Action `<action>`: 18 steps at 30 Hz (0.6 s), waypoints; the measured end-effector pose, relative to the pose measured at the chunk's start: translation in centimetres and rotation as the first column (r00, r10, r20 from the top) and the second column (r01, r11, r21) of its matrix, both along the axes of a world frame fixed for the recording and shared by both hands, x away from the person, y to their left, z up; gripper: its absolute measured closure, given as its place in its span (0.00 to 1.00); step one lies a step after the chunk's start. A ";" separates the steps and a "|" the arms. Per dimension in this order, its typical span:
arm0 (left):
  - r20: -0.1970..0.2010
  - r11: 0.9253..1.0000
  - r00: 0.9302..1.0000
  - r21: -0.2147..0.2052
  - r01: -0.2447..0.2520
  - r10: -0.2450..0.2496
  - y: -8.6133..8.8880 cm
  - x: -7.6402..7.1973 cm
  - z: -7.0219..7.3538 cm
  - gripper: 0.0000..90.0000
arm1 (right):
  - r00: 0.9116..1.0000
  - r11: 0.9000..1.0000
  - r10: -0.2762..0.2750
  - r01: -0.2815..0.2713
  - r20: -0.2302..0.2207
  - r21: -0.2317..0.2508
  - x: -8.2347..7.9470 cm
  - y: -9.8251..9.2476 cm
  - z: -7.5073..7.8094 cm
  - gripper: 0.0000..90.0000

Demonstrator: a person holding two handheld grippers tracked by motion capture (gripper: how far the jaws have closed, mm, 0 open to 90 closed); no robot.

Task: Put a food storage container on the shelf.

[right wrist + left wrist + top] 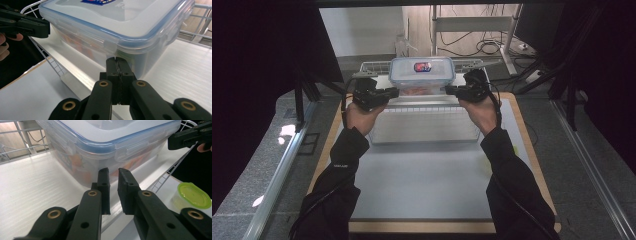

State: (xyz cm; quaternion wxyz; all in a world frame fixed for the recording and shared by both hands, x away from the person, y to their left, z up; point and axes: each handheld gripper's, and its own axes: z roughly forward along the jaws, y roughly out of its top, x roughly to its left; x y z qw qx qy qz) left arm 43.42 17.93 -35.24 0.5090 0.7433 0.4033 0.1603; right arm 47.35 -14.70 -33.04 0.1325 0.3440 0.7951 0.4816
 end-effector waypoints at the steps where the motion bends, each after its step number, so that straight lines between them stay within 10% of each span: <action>1: 0.000 1.000 1.000 0.001 0.000 0.000 0.0 0.0 0.0 0.89 | 1.000 1.000 0.000 0.000 0.004 -0.004 0.0 0.1 0.0 1.00; 18: -0.012 0.999 1.000 -0.041 0.018 -0.018 0.1 -0.3 -0.2 0.82 | 1.000 1.000 -0.001 0.001 0.003 0.007 -0.3 0.2 -0.2 0.92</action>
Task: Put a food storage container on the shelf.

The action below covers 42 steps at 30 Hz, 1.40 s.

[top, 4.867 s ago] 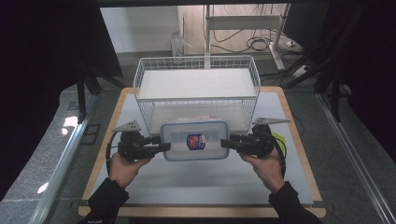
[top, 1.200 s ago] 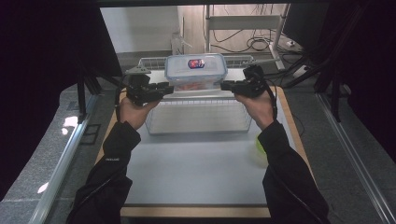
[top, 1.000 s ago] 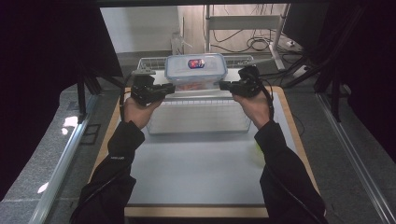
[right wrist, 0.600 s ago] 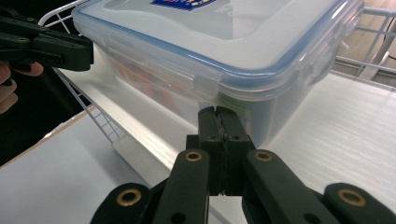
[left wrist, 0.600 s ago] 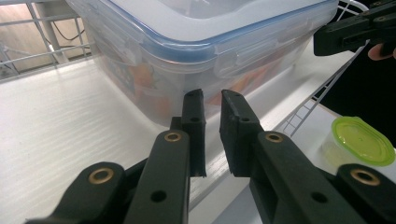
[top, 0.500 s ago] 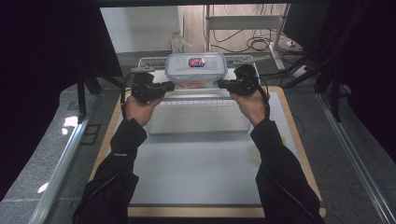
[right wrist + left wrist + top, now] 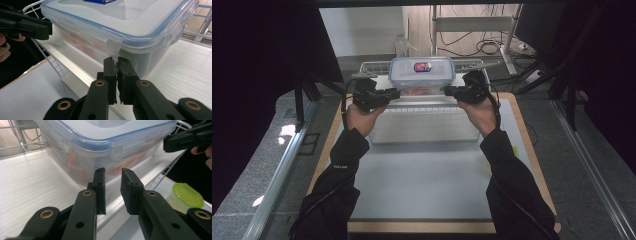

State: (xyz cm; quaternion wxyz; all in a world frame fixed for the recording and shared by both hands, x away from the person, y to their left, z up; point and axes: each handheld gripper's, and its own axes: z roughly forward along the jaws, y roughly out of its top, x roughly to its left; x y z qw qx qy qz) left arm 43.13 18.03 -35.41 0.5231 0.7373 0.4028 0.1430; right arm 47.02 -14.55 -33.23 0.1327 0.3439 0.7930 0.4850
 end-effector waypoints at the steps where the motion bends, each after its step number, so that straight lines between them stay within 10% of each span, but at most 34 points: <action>1: 0.003 1.000 1.000 -0.001 0.003 -0.003 0.0 -0.2 0.1 0.82 | 1.000 1.000 -0.003 0.003 0.001 0.000 -0.1 0.0 0.0 0.91; 25: 0.084 0.985 0.990 0.136 0.102 -0.115 -1.1 -6.9 -2.5 0.22 | 0.999 0.999 0.036 -0.036 0.038 -0.001 -5.1 -2.4 -2.7 0.41; 42: 0.055 0.976 0.987 0.170 0.137 -0.149 -1.3 -11.3 -7.3 0.07 | 0.996 0.997 0.079 -0.078 0.042 -0.024 -9.1 -3.1 -6.9 0.13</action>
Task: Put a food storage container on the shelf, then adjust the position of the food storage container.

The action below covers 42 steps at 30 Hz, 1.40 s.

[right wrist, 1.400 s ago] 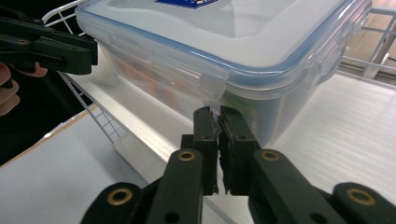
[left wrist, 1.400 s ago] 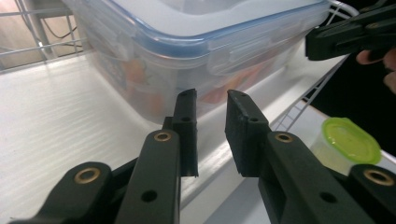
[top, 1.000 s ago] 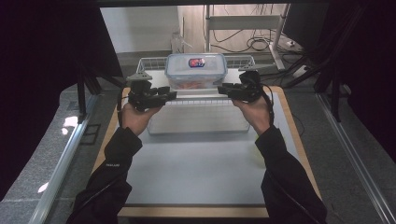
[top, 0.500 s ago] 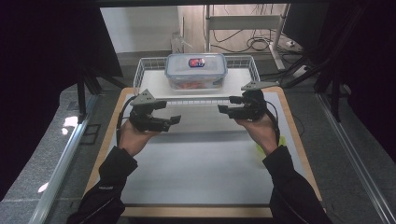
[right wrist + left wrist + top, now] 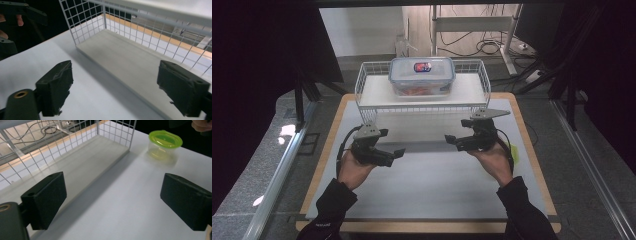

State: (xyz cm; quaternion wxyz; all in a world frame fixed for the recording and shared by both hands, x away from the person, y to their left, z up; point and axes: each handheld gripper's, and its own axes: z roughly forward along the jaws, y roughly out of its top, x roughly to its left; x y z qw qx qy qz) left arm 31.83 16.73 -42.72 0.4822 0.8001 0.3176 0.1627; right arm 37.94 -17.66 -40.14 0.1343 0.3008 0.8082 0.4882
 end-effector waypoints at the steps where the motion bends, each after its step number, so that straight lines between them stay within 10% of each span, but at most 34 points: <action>1: 0.002 1.000 1.000 -0.006 0.000 0.000 0.0 -0.3 -0.3 0.07 | 1.000 1.000 -0.002 0.002 -0.002 -0.003 -0.2 -0.1 -0.3 0.11; 12: 0.033 1.000 0.999 -0.016 0.008 -0.007 0.6 -2.9 -3.0 0.03 | 0.999 0.999 -0.002 0.001 -0.039 -0.040 -2.2 -0.7 -3.2 0.02; 20: -0.021 0.999 1.000 -0.051 -0.015 0.014 1.7 -4.5 -5.9 0.02 | 0.998 0.999 0.010 -0.013 -0.066 -0.038 -4.4 -1.1 -5.4 0.01; 29: -0.040 0.995 0.996 0.064 -0.080 0.082 2.9 -6.1 -8.2 0.02 | 0.998 0.996 0.018 -0.023 -0.067 -0.081 -6.3 -1.6 -7.5 0.02; 42: -0.034 0.991 0.993 0.084 -0.106 0.109 3.3 -6.5 -8.6 0.02 | 0.996 0.993 -0.033 0.023 -0.081 -0.119 -6.3 -2.1 -8.5 0.00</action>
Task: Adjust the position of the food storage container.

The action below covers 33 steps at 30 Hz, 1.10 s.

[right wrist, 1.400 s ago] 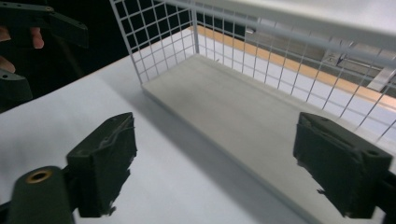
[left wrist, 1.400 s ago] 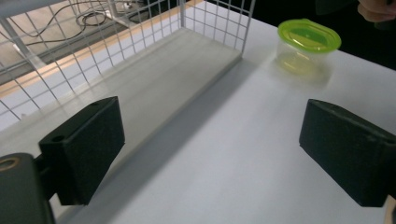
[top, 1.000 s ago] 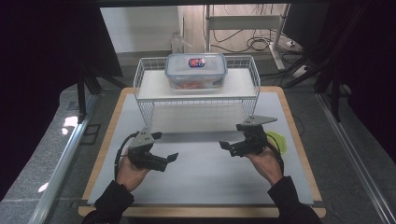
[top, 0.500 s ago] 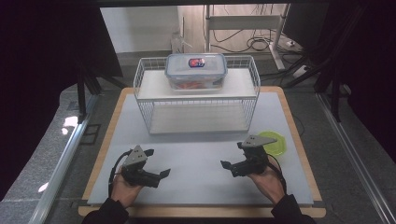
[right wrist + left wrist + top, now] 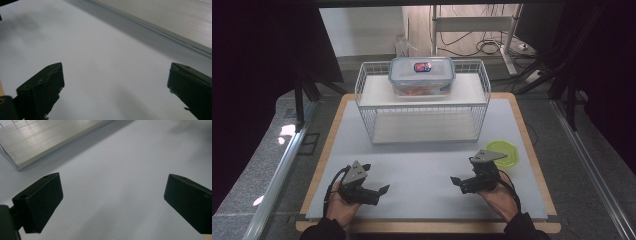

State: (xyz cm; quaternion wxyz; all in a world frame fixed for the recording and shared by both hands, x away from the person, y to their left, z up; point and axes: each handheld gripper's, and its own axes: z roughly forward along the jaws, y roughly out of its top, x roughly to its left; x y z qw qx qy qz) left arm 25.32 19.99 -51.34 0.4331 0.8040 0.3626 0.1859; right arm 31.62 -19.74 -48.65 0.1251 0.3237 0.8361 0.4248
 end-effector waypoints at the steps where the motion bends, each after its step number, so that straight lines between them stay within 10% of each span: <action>1: 0.001 1.000 1.000 0.001 0.001 -0.001 0.0 0.0 0.0 0.02 | 1.000 1.000 -0.010 0.010 -0.008 0.007 0.1 -0.1 0.1 0.00; 6: 0.008 1.000 1.000 0.008 0.000 -0.001 -0.1 0.0 0.0 0.03 | 0.999 0.999 -0.038 0.038 -0.036 -0.007 0.4 -0.7 0.6 0.08; 20: 0.003 0.999 1.000 0.031 0.004 -0.004 -0.4 0.0 -0.1 0.03 | 0.983 0.984 -0.180 0.179 0.040 0.016 1.9 -6.6 3.7 0.92; 29: -0.001 1.000 1.000 0.021 -0.007 0.007 -0.3 0.1 -0.2 0.03 | 0.930 0.931 -0.364 0.363 0.052 0.021 3.6 -10.8 3.5 1.00; 33: 0.002 1.000 1.000 0.026 -0.009 0.009 -0.3 0.1 -0.2 0.03 | 0.888 0.890 -0.456 0.456 0.067 0.016 4.3 -13.2 3.1 1.00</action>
